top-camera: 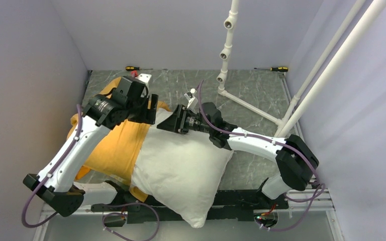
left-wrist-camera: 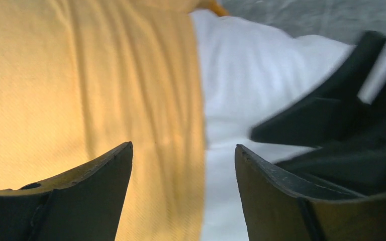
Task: Put the pillow into the pillowcase
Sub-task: Stuff the pillow into the pillowcase.
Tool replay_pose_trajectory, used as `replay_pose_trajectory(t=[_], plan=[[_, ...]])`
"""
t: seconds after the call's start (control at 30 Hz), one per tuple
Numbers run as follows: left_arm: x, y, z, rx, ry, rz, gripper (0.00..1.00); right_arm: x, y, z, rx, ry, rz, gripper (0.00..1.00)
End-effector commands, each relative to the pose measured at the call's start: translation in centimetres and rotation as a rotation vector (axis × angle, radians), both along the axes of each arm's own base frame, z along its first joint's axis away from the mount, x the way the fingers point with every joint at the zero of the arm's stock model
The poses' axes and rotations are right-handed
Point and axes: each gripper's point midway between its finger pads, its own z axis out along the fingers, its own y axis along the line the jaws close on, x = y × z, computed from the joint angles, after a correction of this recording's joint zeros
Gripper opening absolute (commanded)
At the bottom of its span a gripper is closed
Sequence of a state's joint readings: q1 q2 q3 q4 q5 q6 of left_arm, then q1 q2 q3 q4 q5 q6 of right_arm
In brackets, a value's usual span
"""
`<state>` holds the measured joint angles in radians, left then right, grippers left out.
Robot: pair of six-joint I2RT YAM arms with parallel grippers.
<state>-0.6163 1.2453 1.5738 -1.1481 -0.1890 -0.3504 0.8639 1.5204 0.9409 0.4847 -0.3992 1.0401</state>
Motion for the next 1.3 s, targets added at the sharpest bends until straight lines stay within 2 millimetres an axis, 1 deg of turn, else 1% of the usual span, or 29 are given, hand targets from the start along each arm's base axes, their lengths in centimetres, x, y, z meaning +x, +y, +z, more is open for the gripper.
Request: replay_pose_trajectory(t=[0.0,0.07,0.13,0.27,0.3,0.33,0.37,0.4,0.43,0.47,0.5,0.57,0.6,0.7,0.73,0.77,0.83,0.9,0.97,1.03,1.07,1.1,1.13,1.17,1.2,1.23,1.27], plan=[[2.5,2.0,-2.1,0.099,-0.007,0.013,0.76,0.5,-0.9,-0.7,-0.092,-0.027,-0.049,0.56],[3.2,2.3,-3.0,0.132,0.008,0.02,0.74,0.5,-1.1,-1.0,-0.109,-0.026,-0.055,0.57],[3.8,2.1,-4.0,0.147,0.032,0.005,0.69,0.5,-1.2,-1.4,-0.12,-0.022,-0.054,0.57],[3.9,1.2,-5.5,0.131,0.074,-0.032,0.63,0.5,-1.3,-1.8,-0.126,-0.013,-0.058,0.57],[3.8,1.3,-6.0,0.136,0.087,-0.032,0.57,0.5,-1.3,-1.8,-0.135,-0.016,-0.056,0.57],[3.7,1.5,-6.4,0.152,0.099,-0.023,0.41,0.6,-1.3,-1.7,-0.143,-0.02,-0.057,0.58],[3.7,1.9,-6.7,0.173,0.11,-0.007,0.29,0.6,-1.3,-1.5,-0.148,-0.028,-0.056,0.58],[3.7,2.4,-7.0,0.199,0.122,0.011,0.11,0.7,-1.3,-1.4,-0.155,-0.035,-0.057,0.59],[3.7,2.8,-7.1,0.216,0.126,0.027,0.0,0.8,-1.3,-1.2,-0.161,-0.042,-0.059,0.59],[3.7,3.0,-7.0,0.221,0.127,0.037,0.0,0.9,-1.3,-1.0,-0.168,-0.053,-0.06,0.6],[3.8,2.9,-6.6,0.212,0.121,0.038,0.0,1.0,-1.3,-0.9,-0.176,-0.057,-0.061,0.61],[3.9,2.3,-5.0,0.168,0.085,0.028,0.0,1.3,-1.2,-0.3,-0.187,-0.088,-0.062,0.67],[3.9,1.7,-3.8,0.127,0.058,0.011,0.0,1.6,-1.2,-0.3,-0.202,-0.097,-0.068,0.71],[3.4,0.0,0.0,-0.007,-0.016,-0.041,0.0,2.4,-1.4,-0.3,-0.246,-0.131,-0.094,0.85],[3.0,-0.6,1.5,-0.062,-0.047,-0.064,0.0,2.7,-1.5,-0.5,-0.267,-0.138,-0.102,0.89],[2.6,-1.3,2.6,-0.108,-0.062,-0.093,0.0,3.0,-1.5,-1.0,-0.29,-0.146,-0.109,0.91],[1.7,-2.7,4.3,-0.195,-0.073,-0.147,0.0,3.3,-1.1,-2.2,-0.331,-0.151,-0.09,0.94],[0.8,-3.7,5.4,-0.262,-0.07,-0.192,0.0,3.0,-0.2,-3.3,-0.337,-0.144,-0.031,0.95],[-0.1,-4.7,6.3,-0.328,-0.063,-0.227,0.0,2.5,0.9,-4.3,-0.318,-0.114,0.013,0.96],[-0.7,-5.4,7.3,-0.392,-0.074,-0.252,0.0,2.2,1.7,-4.9,-0.262,-0.073,0.027,0.95],[-1.1,-5.7,7.7,-0.422,-0.077,-0.263,0.0,2.1,2.2,-5.1,-0.228,-0.058,0.038,0.92],[-1.4,-6.0,8.2,-0.45,-0.081,-0.274,0.0,2.1,2.7,-5.2,-0.204,-0.048,0.045,0.85],[-1.7,-6.2,8.7,-0.474,-0.086,-0.274,0.0,2.0,3.2,-4.9,-0.176,-0.05,0.053,0.76],[-2.0,-6.2,9.3,-0.5,-0.094,-0.273,0.0,2.0,3.7,-5.1,-0.164,-0.038,0.061,0.64],[-2.1,-6.4,9.6,-0.52,-0.1,-0.276,0.0,1.8,4.1,-5.2,-0.152,-0.029,0.073,0.44],[-2.2,-6.5,9.9,-0.537,-0.103,-0.277,0.0,1.7,4.5,-5.3,-0.139,-0.017,0.083,0.3],[-2.4,-6.6,10.2,-0.551,-0.106,-0.283,0.0,1.4,4.8,-5.3,-0.125,-0.009,0.095,0.18]])
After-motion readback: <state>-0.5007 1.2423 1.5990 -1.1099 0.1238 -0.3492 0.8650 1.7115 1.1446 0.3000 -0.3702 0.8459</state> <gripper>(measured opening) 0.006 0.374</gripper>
